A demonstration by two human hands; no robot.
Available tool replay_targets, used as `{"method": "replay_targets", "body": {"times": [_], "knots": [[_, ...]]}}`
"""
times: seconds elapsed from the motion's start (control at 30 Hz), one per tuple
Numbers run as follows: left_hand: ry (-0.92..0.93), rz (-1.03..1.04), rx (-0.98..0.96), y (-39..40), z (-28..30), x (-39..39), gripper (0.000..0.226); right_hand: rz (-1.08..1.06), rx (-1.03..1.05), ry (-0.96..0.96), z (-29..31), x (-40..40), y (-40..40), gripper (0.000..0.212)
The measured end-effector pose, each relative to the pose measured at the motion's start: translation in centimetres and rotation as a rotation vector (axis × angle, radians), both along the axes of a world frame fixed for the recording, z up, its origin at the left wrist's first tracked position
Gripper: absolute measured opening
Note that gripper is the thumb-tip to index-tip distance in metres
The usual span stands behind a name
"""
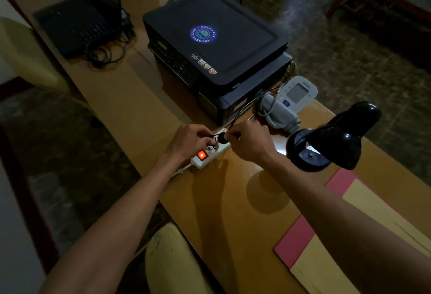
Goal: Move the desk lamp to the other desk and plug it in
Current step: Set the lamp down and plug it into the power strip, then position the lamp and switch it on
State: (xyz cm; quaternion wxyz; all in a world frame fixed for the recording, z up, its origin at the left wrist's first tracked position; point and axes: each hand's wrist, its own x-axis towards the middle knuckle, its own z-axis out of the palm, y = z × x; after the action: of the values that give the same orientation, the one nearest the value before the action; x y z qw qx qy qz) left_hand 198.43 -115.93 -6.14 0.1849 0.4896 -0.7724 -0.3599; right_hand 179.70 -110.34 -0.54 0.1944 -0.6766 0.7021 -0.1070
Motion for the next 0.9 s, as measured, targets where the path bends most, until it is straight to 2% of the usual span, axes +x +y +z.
{"method": "replay_targets", "body": {"times": [0.43,0.6,0.7,0.9], "knots": [[-0.169,-0.084,-0.073,-0.1,-0.8,-0.4,0.025,0.018,0.029,0.003,-0.5,-0.4,0.7,0.02],[-0.216,-0.001,-0.047,0.2,-0.8,-0.3,0.024,0.034,0.053,0.011,-1.3,-0.4,1.3,0.021],[-0.178,0.062,0.035,0.4,-0.8,-0.8,0.018,0.023,0.021,-0.057,-1.9,-0.7,2.1,0.022],[-0.2,0.155,0.085,1.1,-0.4,-1.8,0.016,-0.122,-0.177,-0.158,-3.4,-1.0,5.4,0.051]]}}
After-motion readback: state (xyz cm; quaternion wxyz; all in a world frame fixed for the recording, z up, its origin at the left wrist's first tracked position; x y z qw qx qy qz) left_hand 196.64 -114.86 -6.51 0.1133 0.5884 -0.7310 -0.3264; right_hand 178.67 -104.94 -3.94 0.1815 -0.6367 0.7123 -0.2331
